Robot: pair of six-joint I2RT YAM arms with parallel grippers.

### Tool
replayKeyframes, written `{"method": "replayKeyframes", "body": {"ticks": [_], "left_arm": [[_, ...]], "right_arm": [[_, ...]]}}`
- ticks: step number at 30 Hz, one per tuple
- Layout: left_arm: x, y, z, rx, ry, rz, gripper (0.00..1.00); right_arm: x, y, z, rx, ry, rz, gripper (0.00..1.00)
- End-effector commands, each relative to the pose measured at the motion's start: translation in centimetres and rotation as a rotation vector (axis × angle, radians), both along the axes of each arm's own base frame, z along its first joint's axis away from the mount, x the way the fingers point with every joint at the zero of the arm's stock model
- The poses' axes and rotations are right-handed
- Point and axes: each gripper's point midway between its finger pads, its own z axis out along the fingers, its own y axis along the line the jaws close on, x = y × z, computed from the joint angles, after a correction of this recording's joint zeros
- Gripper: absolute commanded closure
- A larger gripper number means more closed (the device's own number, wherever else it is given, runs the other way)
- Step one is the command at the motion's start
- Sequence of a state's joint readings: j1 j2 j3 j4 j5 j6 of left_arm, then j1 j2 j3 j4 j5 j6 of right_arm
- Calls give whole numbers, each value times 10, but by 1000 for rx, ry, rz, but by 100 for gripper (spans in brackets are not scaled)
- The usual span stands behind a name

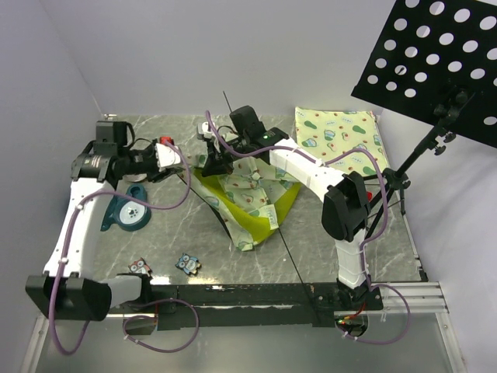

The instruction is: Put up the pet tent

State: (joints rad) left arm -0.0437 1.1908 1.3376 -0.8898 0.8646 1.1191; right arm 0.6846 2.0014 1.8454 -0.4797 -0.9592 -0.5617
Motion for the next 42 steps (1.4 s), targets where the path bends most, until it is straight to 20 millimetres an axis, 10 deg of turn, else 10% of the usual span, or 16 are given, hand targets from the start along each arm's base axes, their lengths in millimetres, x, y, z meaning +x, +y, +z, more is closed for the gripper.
{"method": "replayKeyframes", "body": {"ticks": [1,8,14,29,36,39,42], "left_arm": [[10,-6,-8,78,-32,-68,51],[20,-19,-26,149,-48,-110,61],[21,-15,-46,230,-14,-94,99],[32,26,-46,207,18,51,99],[34,27,-47,203,20,55,99],[33,26,-47,192,30,58,99],[33,26,-49,186,39,56,99]], "right_arm": [[-8,4,47,102,-66,46,100],[-9,8,54,120,-64,51,100],[-5,3,48,109,-59,40,100],[29,-67,-16,-69,-70,-58,73],[30,-68,-16,-73,-67,-79,95],[30,-63,-16,-75,-71,-80,56],[27,-66,-17,-72,-59,-85,49]]}}
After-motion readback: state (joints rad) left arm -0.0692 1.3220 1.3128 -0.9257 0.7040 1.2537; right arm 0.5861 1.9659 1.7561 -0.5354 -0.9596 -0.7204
